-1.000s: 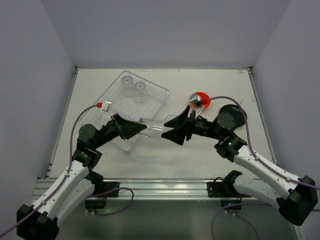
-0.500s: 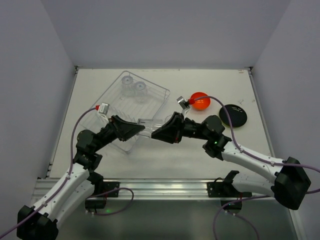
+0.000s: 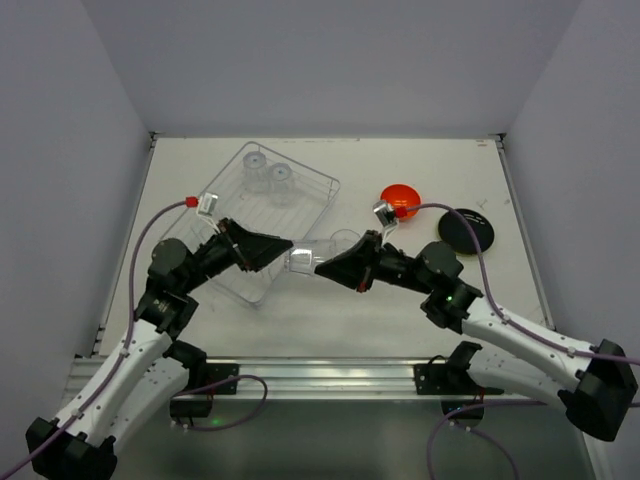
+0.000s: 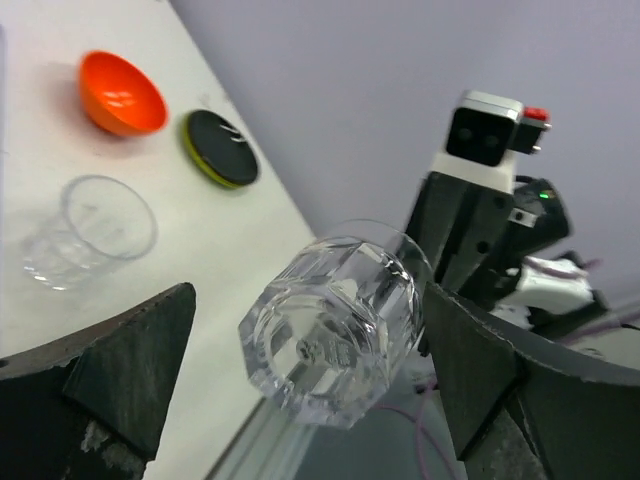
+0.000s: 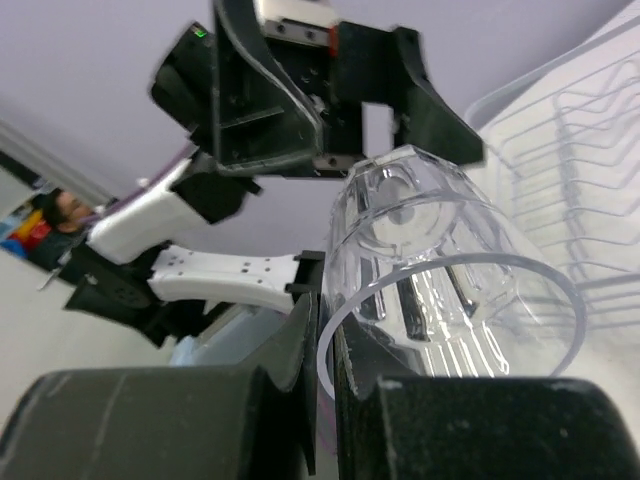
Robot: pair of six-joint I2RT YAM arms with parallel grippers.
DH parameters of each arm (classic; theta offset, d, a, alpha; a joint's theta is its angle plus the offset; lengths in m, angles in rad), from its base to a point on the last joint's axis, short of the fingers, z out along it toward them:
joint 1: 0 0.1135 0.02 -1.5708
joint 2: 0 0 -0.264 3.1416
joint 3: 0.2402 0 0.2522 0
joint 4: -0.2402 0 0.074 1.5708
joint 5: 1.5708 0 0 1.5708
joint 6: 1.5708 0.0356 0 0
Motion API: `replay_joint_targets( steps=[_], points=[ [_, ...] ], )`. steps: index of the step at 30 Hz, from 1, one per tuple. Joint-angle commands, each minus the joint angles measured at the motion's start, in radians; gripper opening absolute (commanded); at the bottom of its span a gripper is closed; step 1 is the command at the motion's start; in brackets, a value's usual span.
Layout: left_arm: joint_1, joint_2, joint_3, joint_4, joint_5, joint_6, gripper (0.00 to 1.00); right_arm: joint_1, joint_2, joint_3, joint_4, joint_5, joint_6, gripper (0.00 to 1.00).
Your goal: Unload the mixed dishes from the dish rack
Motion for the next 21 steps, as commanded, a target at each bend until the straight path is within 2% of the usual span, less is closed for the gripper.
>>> replay_joint_targets(
  steps=[1,2,3,4,5,6,7,8,11,12,16,19,21],
  points=[
    [0.018,0.001,0.229,-0.358,-0.121,0.293,1.0,0.006,-0.135,0.125,-0.311,0.216,-0.175,0.0],
    [0.022,0.006,0.27,-0.471,-0.147,0.341,1.0,0.004,-0.156,0.155,-0.418,0.286,-0.224,0.0],
    [0.025,0.018,0.312,-0.53,-0.204,0.391,1.0,0.004,-0.194,0.182,-0.615,0.429,-0.239,0.0],
    [0.027,0.025,0.396,-0.587,-0.245,0.484,1.0,0.001,-0.208,0.236,-0.708,0.489,-0.252,0.0],
    [0.025,0.032,0.434,-0.707,-0.287,0.529,1.0,0.0,-0.221,0.262,-0.882,0.545,-0.27,0.0],
    [0.025,0.033,0.465,-0.76,-0.372,0.612,1.0,-0.005,-0.231,0.284,-0.969,0.66,-0.273,0.0],
    [0.025,0.03,0.507,-0.802,-0.422,0.654,1.0,-0.019,-0.232,0.326,-1.043,0.713,-0.273,0.0],
    [0.025,0.022,0.521,-0.873,-0.533,0.692,1.0,-0.032,-0.227,0.347,-1.173,0.753,-0.279,0.0],
    [0.024,0.016,0.527,-0.954,-0.71,0.791,1.0,-0.179,-0.169,0.426,-1.365,0.759,-0.322,0.0],
    [0.006,-0.006,0.506,-0.949,-0.83,0.765,1.0,-0.268,-0.126,0.439,-1.396,0.714,-0.341,0.0],
    [-0.018,-0.109,0.301,-0.819,-0.854,0.748,1.0,-0.344,0.017,0.545,-1.502,0.713,-0.423,0.0],
    [-0.018,-0.142,0.234,-0.782,-0.899,0.72,1.0,-0.349,0.155,0.635,-1.567,0.721,-0.477,0.0],
    [-0.018,-0.149,0.214,-0.773,-0.865,0.723,1.0,-0.35,0.224,0.683,-1.613,0.728,-0.493,0.0]
  ],
)
